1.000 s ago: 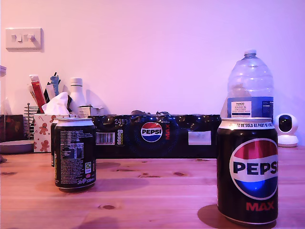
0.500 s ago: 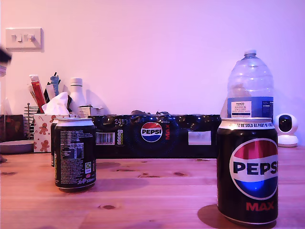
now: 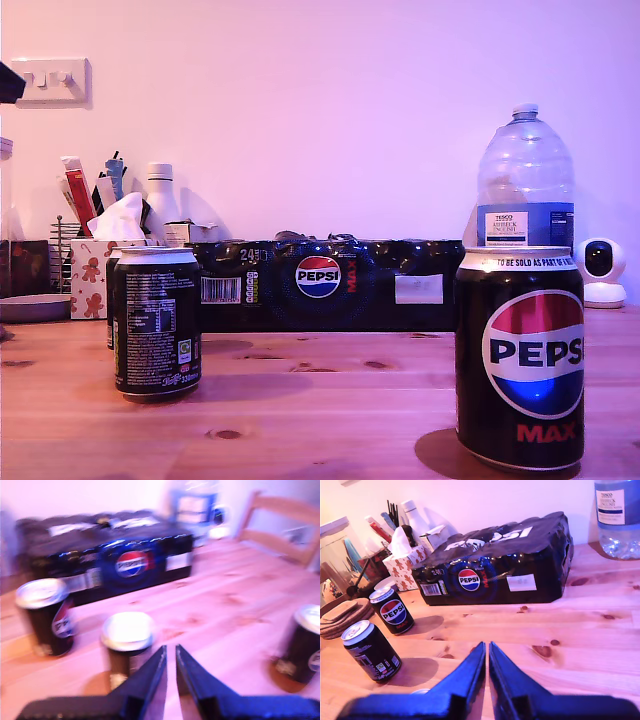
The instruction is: Stack up the Pepsi cans on top of each other
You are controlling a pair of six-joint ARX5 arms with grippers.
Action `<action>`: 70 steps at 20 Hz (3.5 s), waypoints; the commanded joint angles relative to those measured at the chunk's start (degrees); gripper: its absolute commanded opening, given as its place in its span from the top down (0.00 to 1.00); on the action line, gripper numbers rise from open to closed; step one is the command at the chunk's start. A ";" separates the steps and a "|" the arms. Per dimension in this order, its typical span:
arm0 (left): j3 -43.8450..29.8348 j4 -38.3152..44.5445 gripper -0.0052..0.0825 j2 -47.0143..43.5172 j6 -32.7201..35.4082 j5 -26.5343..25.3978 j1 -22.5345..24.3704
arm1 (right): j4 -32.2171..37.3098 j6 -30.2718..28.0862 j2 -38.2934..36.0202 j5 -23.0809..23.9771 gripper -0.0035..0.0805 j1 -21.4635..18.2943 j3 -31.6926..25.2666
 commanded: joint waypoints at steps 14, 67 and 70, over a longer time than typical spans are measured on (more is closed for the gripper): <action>-0.22 13.49 0.04 17.92 5.29 -13.14 0.15 | -0.35 0.07 0.33 -2.12 0.97 0.59 0.66; 29.97 59.87 0.05 98.79 15.54 26.23 21.42 | -0.79 0.00 0.37 -1.62 0.97 0.59 0.66; 30.27 58.55 0.05 98.79 15.54 25.90 21.40 | -0.77 0.00 0.37 -1.60 0.97 0.59 0.66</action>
